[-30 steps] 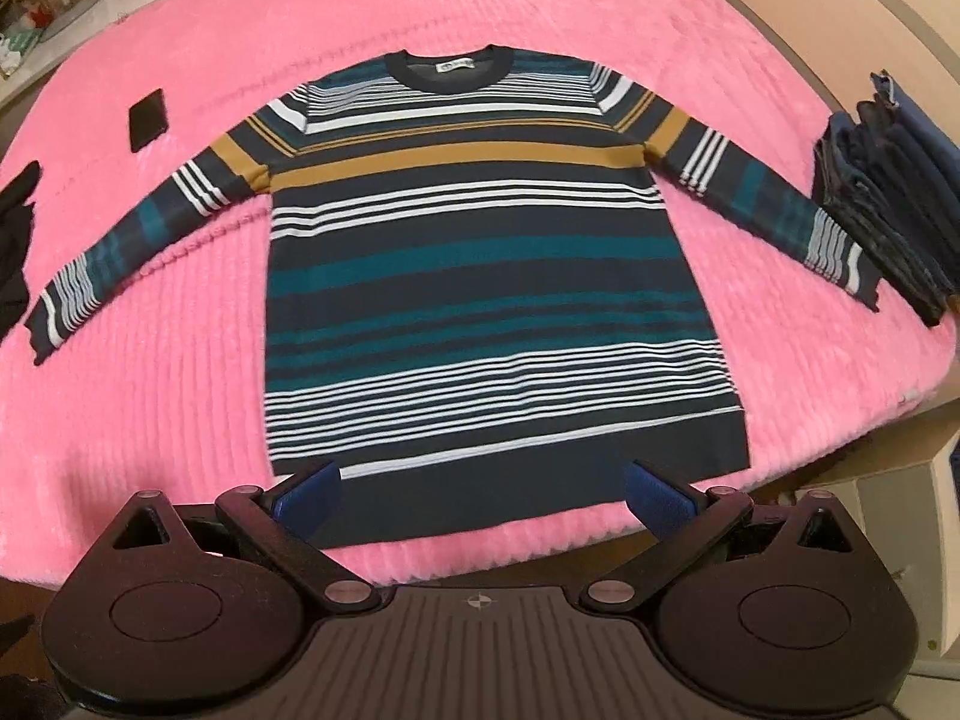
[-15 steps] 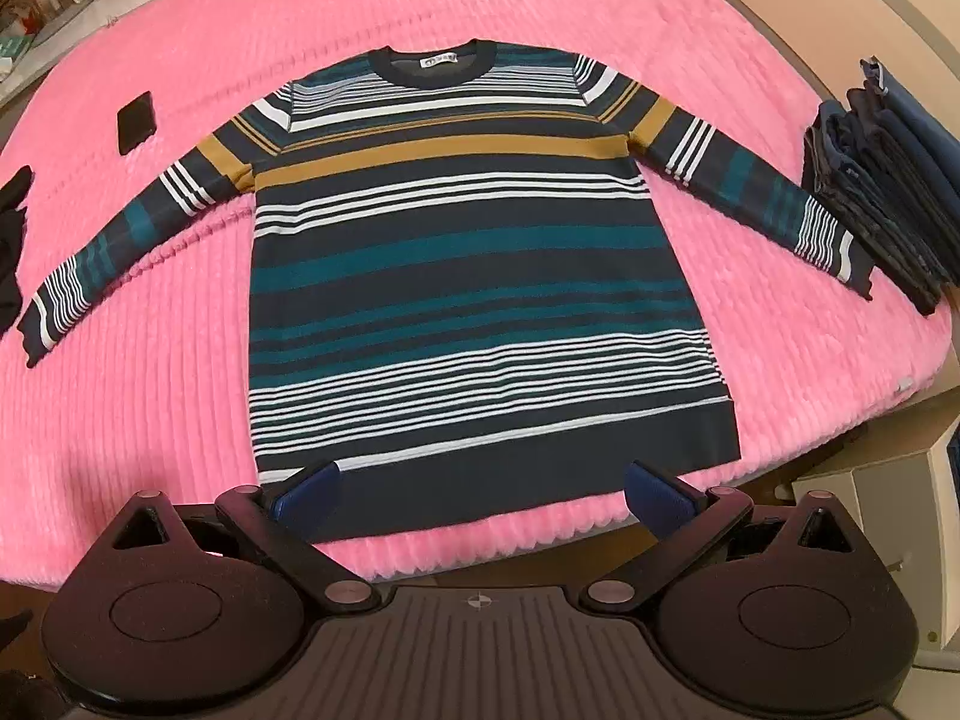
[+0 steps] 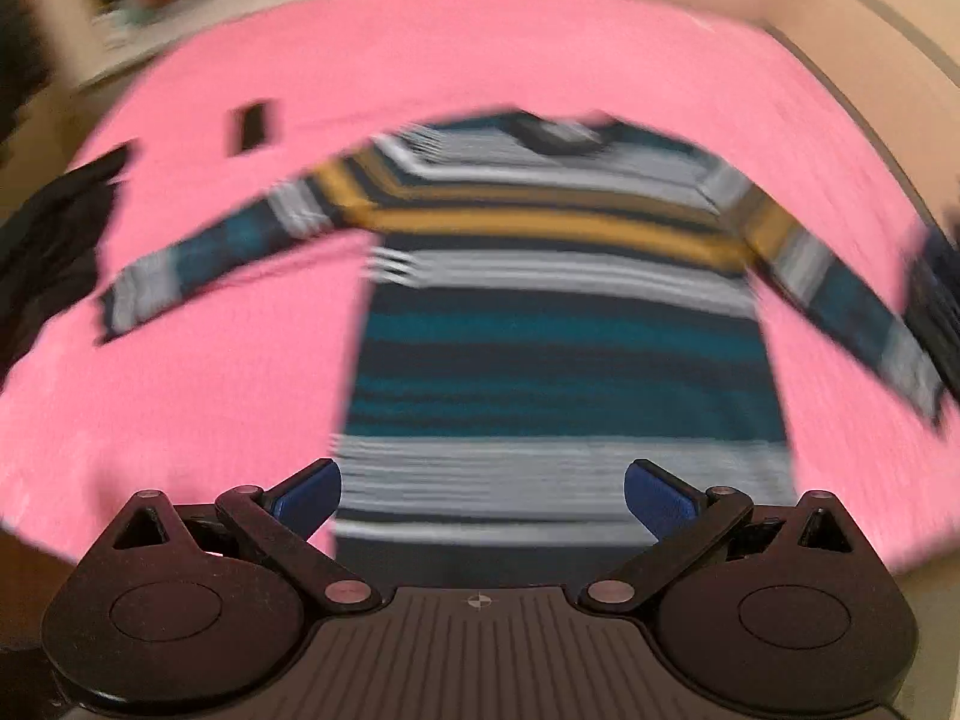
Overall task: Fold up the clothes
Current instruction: 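Grasp the sleeve cuff nearest the right gripper with the right gripper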
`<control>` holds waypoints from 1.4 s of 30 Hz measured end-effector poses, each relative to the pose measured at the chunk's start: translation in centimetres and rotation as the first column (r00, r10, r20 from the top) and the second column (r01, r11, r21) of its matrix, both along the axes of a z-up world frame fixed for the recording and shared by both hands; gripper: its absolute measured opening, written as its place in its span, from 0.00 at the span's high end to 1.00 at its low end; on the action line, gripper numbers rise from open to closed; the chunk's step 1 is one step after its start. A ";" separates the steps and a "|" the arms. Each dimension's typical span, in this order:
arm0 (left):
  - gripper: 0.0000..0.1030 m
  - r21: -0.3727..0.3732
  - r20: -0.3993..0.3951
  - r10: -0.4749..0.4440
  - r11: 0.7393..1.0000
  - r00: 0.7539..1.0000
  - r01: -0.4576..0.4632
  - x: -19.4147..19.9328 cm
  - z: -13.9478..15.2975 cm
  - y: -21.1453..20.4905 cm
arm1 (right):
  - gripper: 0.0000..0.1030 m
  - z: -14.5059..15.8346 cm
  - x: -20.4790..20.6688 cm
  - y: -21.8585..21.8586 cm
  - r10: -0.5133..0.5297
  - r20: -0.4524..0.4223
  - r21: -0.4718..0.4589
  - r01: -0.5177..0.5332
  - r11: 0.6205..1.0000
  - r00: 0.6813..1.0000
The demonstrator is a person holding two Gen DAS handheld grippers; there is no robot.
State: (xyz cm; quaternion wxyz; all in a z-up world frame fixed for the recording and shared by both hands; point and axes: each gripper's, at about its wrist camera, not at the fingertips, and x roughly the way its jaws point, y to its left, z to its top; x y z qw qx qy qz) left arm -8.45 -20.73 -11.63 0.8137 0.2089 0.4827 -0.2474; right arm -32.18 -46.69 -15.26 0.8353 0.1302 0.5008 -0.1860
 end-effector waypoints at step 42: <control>0.03 0.066 -0.128 0.283 0.959 0.950 -0.277 13.5 -14.9 20.6 | 0.98 -25.1 37.3 30.8 0.892 -0.140 -0.293 -0.878 0.378 0.430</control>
